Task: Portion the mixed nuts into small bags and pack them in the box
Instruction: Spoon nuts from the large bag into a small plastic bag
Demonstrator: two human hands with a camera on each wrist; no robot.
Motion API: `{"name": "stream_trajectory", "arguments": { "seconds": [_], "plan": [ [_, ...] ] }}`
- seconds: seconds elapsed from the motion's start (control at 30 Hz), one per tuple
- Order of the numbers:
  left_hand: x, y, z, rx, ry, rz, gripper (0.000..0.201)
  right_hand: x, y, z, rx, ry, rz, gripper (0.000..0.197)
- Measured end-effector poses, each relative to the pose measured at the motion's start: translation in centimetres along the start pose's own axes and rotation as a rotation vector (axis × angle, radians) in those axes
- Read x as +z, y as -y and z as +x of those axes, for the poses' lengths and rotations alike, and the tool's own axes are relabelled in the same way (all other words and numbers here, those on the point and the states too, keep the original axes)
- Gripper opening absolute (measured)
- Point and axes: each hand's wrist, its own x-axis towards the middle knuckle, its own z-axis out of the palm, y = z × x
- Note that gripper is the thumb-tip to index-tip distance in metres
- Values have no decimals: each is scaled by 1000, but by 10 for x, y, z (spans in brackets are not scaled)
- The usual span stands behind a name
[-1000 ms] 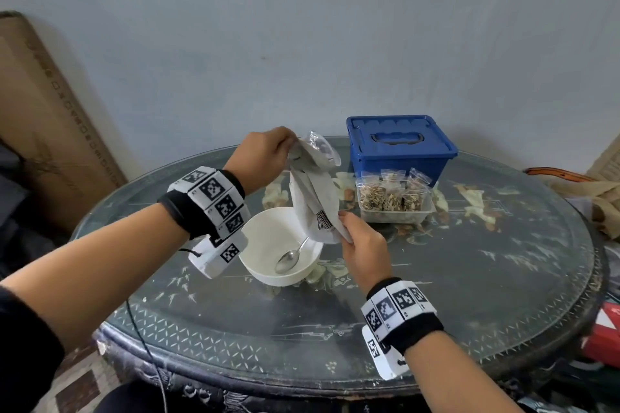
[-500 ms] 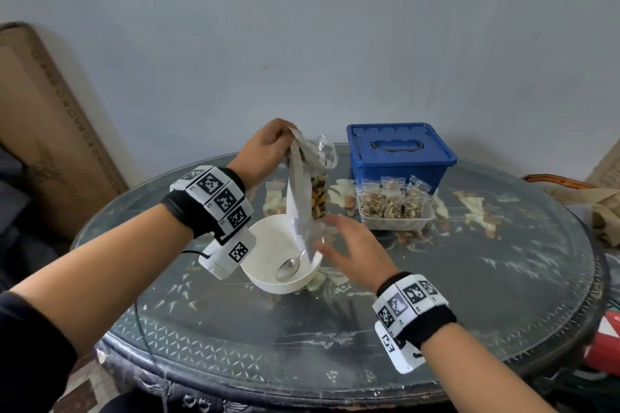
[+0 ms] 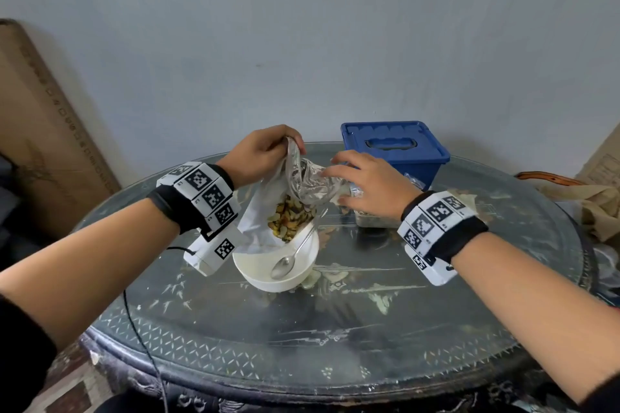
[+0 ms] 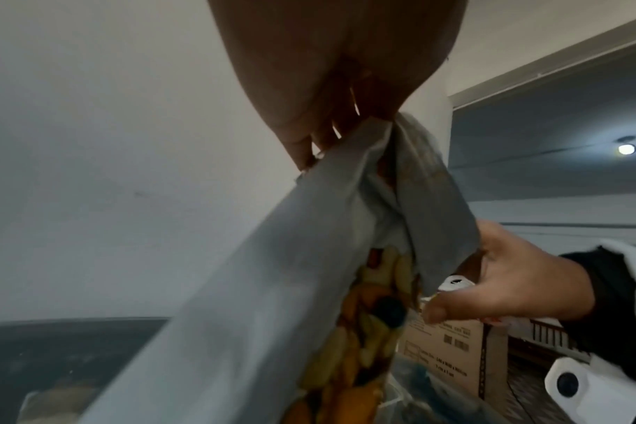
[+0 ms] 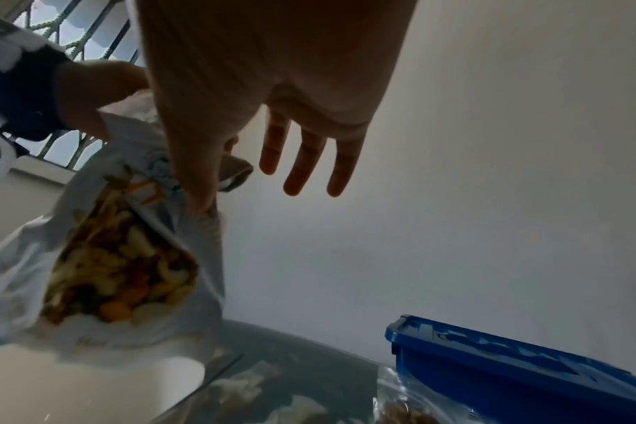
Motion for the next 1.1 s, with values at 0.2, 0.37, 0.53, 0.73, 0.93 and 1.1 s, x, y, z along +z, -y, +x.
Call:
{"name": "stream_trajectory", "arguments": {
  "seconds": [0.2, 0.37, 0.53, 0.73, 0.93, 1.1],
  "plan": [
    [-5, 9, -2, 34, -9, -15, 39, 7, 5, 5, 5, -166, 124, 19],
    [-34, 19, -8, 297, 108, 508, 34, -5, 0, 3, -119, -83, -152, 21],
    [-50, 29, -9, 495, 205, 919, 34, -16, -7, 3, -58, -32, -177, 38],
    [-55, 35, -10, 525, 227, 1029, 38, -18, -11, -1, -21, -52, -97, 35],
    [-55, 23, -4, 472, 205, 1048, 35, -20, -9, 5, 181, -121, 178, 14],
    [-33, -8, 3, 78, 307, 1033, 65, -24, 14, 19, 302, -330, 348, 10]
  ]
}}
